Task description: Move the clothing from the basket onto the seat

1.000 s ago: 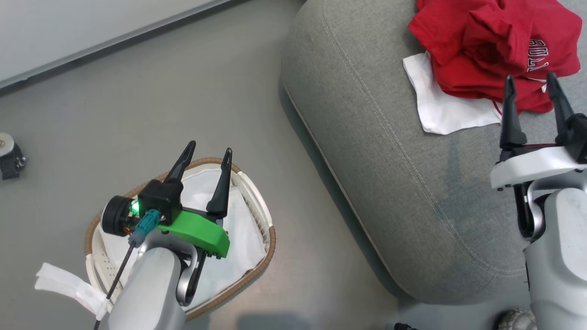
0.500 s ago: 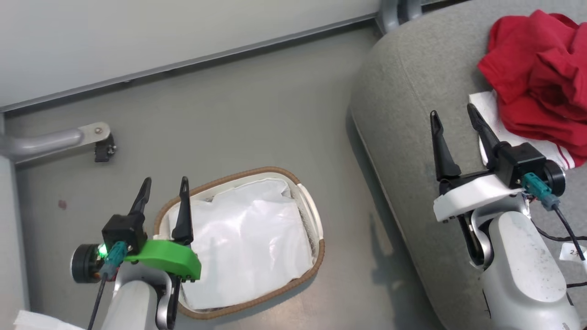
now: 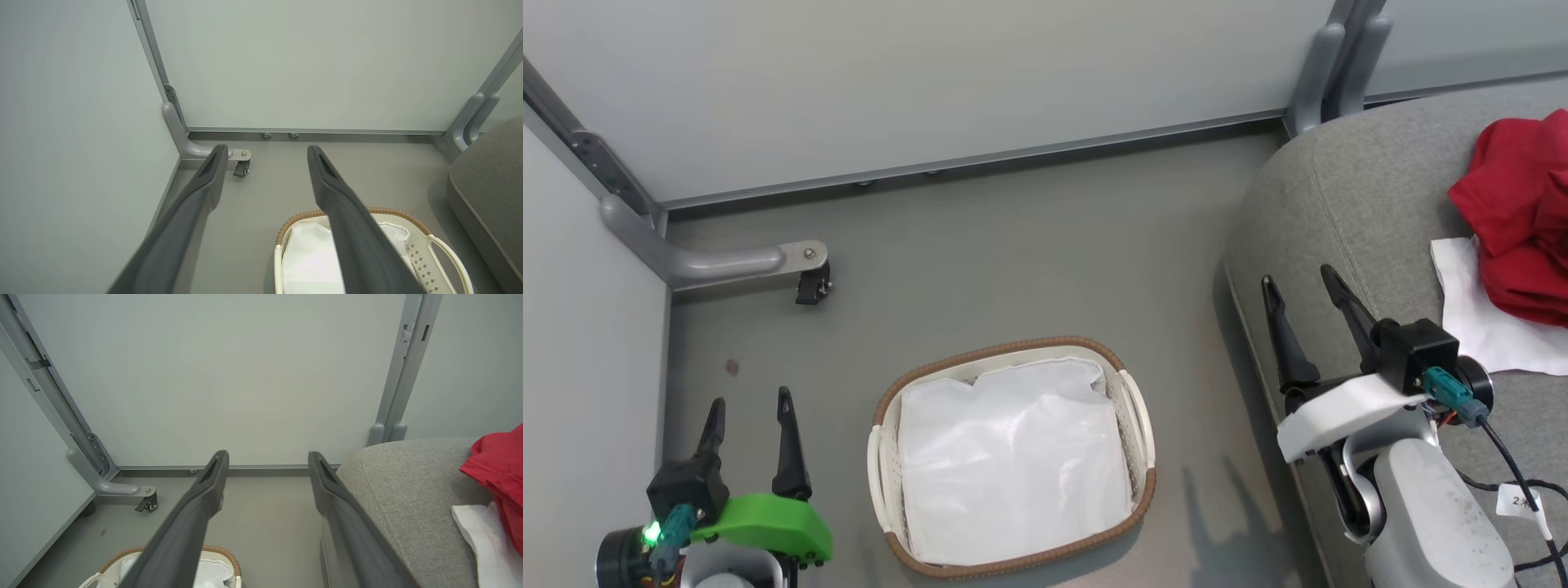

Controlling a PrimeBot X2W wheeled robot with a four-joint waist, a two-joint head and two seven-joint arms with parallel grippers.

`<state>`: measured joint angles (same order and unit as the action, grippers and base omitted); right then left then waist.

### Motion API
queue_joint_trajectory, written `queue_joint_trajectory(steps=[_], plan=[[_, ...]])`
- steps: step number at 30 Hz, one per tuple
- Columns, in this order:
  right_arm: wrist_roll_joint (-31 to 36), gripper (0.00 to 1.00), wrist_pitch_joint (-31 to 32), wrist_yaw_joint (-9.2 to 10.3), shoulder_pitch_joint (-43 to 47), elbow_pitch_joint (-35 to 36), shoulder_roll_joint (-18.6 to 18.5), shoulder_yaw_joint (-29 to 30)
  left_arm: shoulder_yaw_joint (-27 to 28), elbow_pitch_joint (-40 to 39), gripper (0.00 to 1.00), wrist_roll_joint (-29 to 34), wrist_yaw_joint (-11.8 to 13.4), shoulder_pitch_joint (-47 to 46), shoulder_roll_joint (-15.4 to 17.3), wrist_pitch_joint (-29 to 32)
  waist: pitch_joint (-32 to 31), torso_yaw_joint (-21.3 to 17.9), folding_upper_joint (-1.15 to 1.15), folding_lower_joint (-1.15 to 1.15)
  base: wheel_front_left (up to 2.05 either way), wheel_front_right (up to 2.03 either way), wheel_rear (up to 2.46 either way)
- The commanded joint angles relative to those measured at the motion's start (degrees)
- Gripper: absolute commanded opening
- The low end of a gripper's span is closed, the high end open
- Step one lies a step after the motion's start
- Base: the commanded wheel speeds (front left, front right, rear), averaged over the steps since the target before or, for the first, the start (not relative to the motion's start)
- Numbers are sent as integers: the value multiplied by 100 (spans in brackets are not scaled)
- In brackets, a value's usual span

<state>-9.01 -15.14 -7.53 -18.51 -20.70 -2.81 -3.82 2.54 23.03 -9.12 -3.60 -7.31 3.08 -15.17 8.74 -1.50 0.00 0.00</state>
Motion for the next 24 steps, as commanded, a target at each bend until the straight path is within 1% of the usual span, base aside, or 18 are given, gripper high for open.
queue_joint_trajectory(steps=[1,8,13,14,17,24], plan=[[-46,100,-1,8,157,-35,-29,31,72,18,100,75,-26,166,-2,4,-178,126,0,0,0,0,0],[-119,100,-1,8,524,-112,-27,61,229,-50,100,151,-111,529,-10,4,-376,129,0,0,0,0,0],[-144,100,-1,8,719,-102,-27,60,160,-36,100,-24,-196,708,-12,4,-475,121,0,0,0,0,0],[-122,0,0,0,659,-115,1,57,146,-31,0,-34,-189,664,-15,0,-467,121,0,0,0,0,0],[-130,0,5,0,745,-250,30,55,137,120,0,-44,-189,667,-46,9,-472,123,0,0,0,0,0],[-952,0,241,0,792,-208,30,172,218,104,0,-863,-210,557,-47,279,-495,124,0,0,0,0,0]])
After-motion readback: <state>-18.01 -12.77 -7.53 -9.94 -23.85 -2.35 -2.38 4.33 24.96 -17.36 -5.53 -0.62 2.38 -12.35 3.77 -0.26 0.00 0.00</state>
